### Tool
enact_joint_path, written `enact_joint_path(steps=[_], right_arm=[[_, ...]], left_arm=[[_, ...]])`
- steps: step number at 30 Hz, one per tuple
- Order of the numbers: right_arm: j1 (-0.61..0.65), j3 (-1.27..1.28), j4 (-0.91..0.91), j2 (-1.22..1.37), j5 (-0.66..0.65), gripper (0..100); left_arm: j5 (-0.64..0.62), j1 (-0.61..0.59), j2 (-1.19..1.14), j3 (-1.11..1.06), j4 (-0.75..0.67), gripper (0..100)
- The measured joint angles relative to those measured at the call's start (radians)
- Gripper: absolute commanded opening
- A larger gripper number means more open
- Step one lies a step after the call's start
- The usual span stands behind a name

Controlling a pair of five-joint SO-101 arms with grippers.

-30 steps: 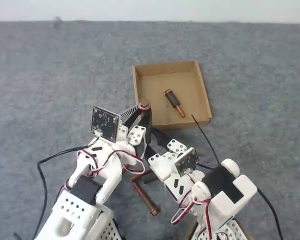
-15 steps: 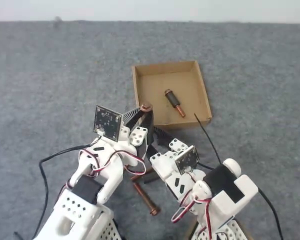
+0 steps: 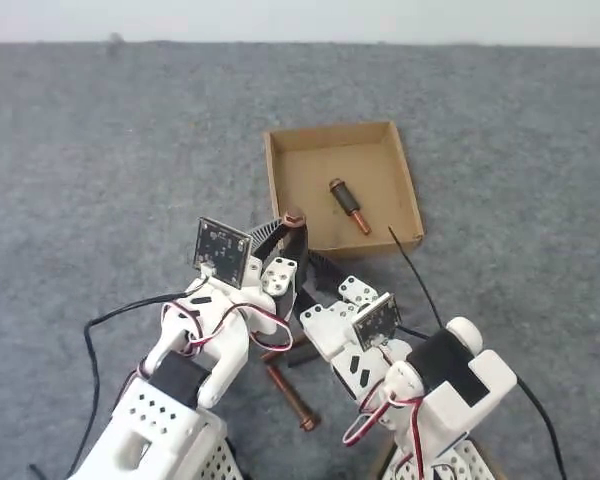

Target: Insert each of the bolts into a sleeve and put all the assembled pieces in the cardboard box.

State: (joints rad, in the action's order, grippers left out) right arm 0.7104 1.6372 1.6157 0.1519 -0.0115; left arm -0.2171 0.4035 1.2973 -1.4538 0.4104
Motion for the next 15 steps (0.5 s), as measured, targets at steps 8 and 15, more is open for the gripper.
enact_joint_path(steps=[8, 15], right_arm=[[-0.008, 0.0, 0.014, 0.0, 0.0, 0.6], [-0.034, 0.0, 0.055, 0.0, 0.0, 0.6]], left_arm=[[0.008, 0.002, 0.0, 0.0, 0.003, 1], [0.08, 0.017, 0.012, -0.043, 0.052, 2]])
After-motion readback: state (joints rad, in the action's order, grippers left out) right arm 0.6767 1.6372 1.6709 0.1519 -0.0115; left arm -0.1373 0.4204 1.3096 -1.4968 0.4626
